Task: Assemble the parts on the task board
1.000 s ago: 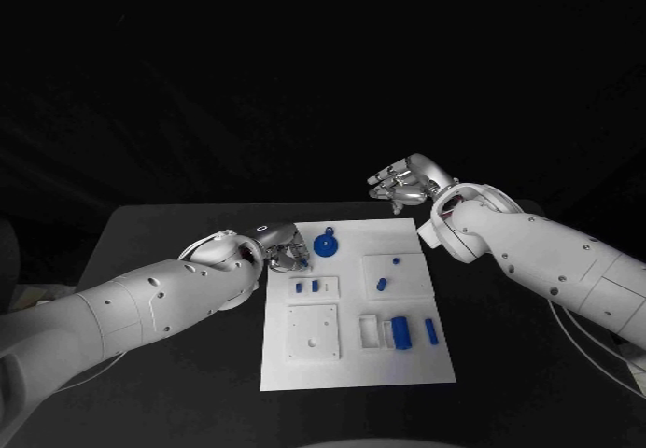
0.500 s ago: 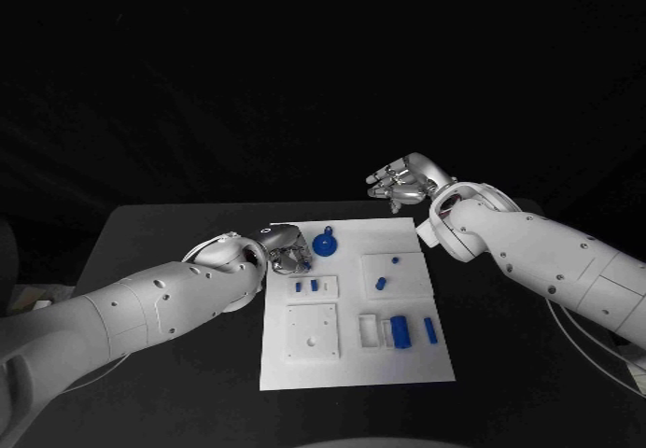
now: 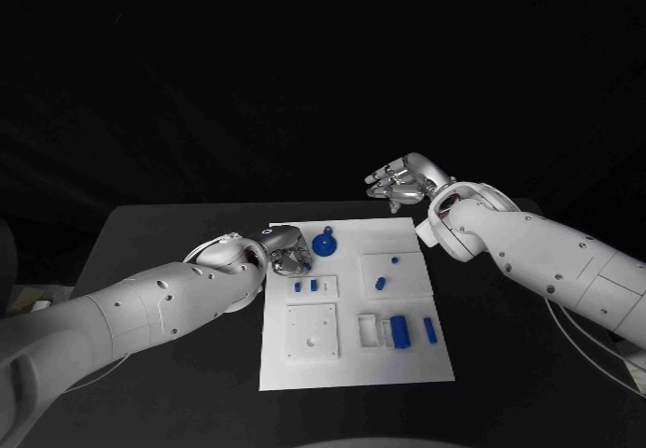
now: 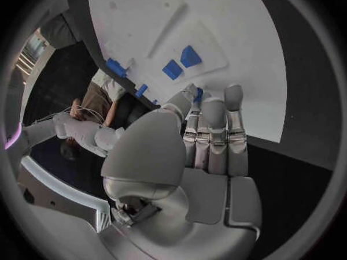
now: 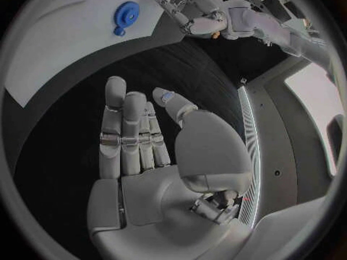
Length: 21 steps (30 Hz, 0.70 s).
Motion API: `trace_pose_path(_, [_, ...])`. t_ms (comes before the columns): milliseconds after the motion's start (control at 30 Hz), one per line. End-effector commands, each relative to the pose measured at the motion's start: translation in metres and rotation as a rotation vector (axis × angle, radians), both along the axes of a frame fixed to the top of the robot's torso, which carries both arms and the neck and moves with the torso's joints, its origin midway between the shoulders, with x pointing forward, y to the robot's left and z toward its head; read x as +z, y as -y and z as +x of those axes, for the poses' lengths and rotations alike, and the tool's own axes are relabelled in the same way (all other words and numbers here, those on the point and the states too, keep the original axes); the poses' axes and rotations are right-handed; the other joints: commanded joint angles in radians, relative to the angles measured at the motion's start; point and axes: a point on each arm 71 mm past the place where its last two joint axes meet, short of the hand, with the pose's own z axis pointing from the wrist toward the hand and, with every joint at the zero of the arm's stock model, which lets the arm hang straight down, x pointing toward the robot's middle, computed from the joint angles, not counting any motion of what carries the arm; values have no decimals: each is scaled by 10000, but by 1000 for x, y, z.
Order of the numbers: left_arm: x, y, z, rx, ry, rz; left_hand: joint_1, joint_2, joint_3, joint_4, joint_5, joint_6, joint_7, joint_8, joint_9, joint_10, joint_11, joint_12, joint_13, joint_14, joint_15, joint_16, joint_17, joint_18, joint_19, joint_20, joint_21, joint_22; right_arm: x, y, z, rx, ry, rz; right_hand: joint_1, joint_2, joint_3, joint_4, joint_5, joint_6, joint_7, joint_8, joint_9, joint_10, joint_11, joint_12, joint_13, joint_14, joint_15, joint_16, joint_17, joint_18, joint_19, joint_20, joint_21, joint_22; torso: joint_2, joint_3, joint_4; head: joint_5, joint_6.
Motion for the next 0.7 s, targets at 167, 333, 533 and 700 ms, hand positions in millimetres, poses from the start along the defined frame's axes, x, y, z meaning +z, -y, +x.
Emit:
trace_pose_path(167, [-4, 6, -2, -281, -164, 277, 14, 7, 24, -63, -10, -39, 33, 57, 9, -63, 22, -41, 5, 26, 21, -72, 11, 10, -71, -41, 75, 195, 0, -2, 0, 154, 20, -10, -51, 20, 25, -20, 36, 40, -5, -22, 8, 50, 29, -61, -13, -13, 13, 57, -9, 122, 327, 10, 34, -6, -1, 1, 8, -25, -21])
trace_pose_path(333, [-7, 8, -3, -322, -178, 390, 18, 22, 26, -67, -25, -15, 28, 63, 13, -47, 15, -38, 7, 30, 19, -71, 14, 10, -70, -42, 85, 196, 0, -3, 0, 159, 19, -8, -51, 20, 25, -20, 36, 40, -5, -22, 8, 50, 29, -61, -13, -13, 13, 57, -9, 122, 327, 10, 34, -6, -1, 3, -2, -35, -31])
trace_pose_path(533, [-9, 11, -4, -481, -133, 611, 45, 37, 29, -89, -4, 23, 24, 62, 15, -23, 6, -39, 6, 29, 13, -74, 14, 10, -76, -47, 93, 197, 0, -2, 0, 159, 15, -10, -51, 20, 25, -20, 36, 40, -5, -22, 8, 50, 29, -61, -13, -13, 13, 57, -9, 122, 327, 10, 34, -6, -2, 6, 11, -52, -40])
trace_pose_path(700, [-12, 14, -5, -618, -62, 802, 54, 39, 24, -102, 3, 46, 23, 61, 16, -6, 2, -39, 7, 33, 12, -71, 16, 11, -77, -47, 102, 200, 0, -3, 0, 166, 7, -6, -51, 20, 25, -20, 36, 40, -5, -22, 8, 50, 29, -61, -13, -13, 13, 57, -9, 122, 327, 10, 34, -6, -1, 2, 16, -46, -39])
